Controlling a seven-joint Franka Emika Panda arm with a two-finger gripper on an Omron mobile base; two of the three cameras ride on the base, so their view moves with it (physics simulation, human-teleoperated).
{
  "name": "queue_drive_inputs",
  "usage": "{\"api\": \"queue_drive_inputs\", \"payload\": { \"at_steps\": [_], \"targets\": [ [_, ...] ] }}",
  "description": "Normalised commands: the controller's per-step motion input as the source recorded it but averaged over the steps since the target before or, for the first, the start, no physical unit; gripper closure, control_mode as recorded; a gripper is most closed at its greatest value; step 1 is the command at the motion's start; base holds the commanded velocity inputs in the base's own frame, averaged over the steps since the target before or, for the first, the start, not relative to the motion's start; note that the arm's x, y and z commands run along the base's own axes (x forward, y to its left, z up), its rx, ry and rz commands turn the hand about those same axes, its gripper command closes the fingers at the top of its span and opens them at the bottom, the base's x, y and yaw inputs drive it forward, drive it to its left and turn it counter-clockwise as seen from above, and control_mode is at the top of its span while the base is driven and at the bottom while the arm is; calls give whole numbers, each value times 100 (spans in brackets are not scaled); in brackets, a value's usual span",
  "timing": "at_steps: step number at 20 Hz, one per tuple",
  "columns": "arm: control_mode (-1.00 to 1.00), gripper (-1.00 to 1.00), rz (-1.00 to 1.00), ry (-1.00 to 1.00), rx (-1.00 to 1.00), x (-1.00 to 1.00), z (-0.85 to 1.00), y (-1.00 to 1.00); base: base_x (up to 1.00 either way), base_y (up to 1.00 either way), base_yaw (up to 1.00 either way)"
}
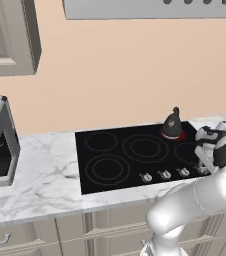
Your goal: Turn off the rear right burner of the stove.
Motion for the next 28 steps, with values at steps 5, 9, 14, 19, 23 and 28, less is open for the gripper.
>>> {"api": "queue_drive_inputs", "payload": {
  "at_steps": [5, 9, 14, 19, 23, 28],
  "targets": [
    [-100, 100, -31, 0, 0, -16, -8, 0, 0, 0, 0],
    [-100, 100, -49, 0, -1, -22, -21, 0, 0, 0, 0],
    [-100, 100, -65, 9, -8, -1, -28, 0, 0, 0, 0],
    [-100, 100, -74, 20, -5, -6, -32, 0, 0, 0, 0],
    [-100, 100, -77, 16, -1, -21, -39, 0, 0, 0, 0],
    [-100, 100, -78, 11, -3, -17, -42, 0, 0, 0, 0]
  ]
}}
